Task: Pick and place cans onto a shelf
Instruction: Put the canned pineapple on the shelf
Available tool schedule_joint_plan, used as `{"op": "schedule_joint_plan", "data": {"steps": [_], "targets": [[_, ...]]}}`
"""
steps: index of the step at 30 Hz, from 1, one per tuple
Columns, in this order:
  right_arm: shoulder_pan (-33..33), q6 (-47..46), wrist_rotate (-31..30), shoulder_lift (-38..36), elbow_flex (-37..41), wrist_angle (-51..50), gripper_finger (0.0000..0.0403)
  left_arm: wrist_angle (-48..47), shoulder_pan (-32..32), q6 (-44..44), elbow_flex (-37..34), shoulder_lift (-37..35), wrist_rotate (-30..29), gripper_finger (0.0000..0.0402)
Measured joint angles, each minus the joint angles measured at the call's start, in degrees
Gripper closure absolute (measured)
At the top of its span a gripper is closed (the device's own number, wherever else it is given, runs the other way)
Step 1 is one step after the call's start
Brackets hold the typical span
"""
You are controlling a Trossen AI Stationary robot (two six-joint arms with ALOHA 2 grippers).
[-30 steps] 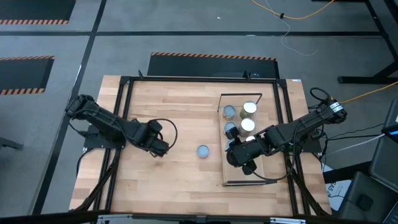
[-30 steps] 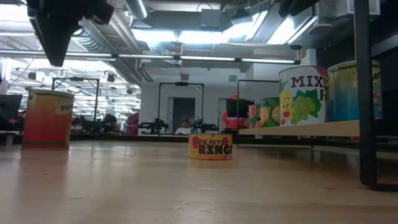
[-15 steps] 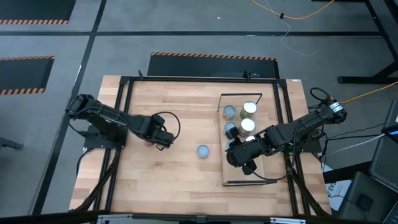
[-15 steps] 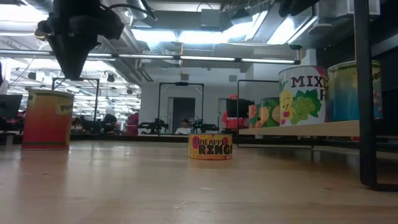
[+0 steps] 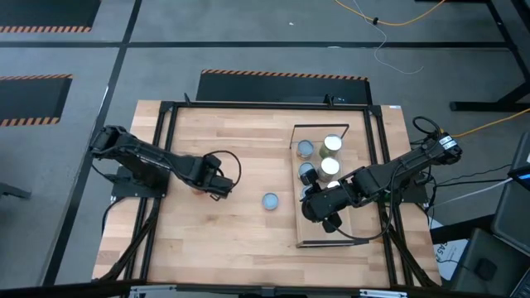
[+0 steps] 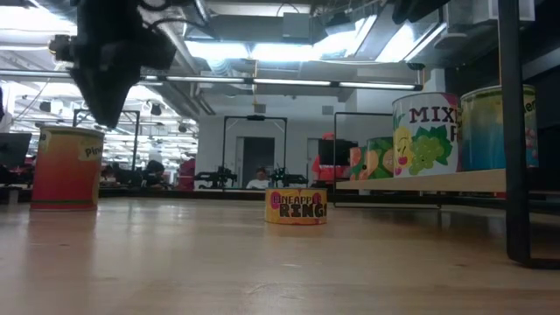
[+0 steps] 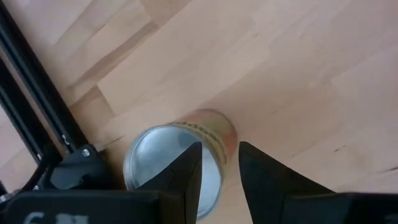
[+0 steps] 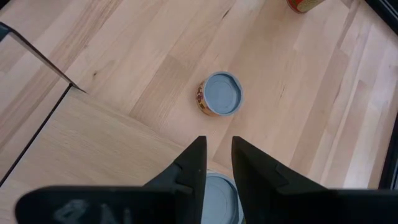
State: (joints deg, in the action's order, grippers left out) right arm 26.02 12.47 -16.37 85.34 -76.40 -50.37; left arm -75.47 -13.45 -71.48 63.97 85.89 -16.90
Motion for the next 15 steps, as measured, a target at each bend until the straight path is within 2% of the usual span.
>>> {"op": "schedule_joint_plan", "data": {"steps": [7, 15], "targets": [[-0.01, 0.00, -0.01, 0.00, 0.00, 0.00, 0.0324, 2.27, -0.06, 0.00, -4.75, -0.10, 1.41, 0.0303], [0.00, 0.00, -0.01, 0.00, 0.00, 0.00, 0.0324, 2.39, -0.07, 1.39, -5.53, -0.13, 2.10, 0.0303]]}}
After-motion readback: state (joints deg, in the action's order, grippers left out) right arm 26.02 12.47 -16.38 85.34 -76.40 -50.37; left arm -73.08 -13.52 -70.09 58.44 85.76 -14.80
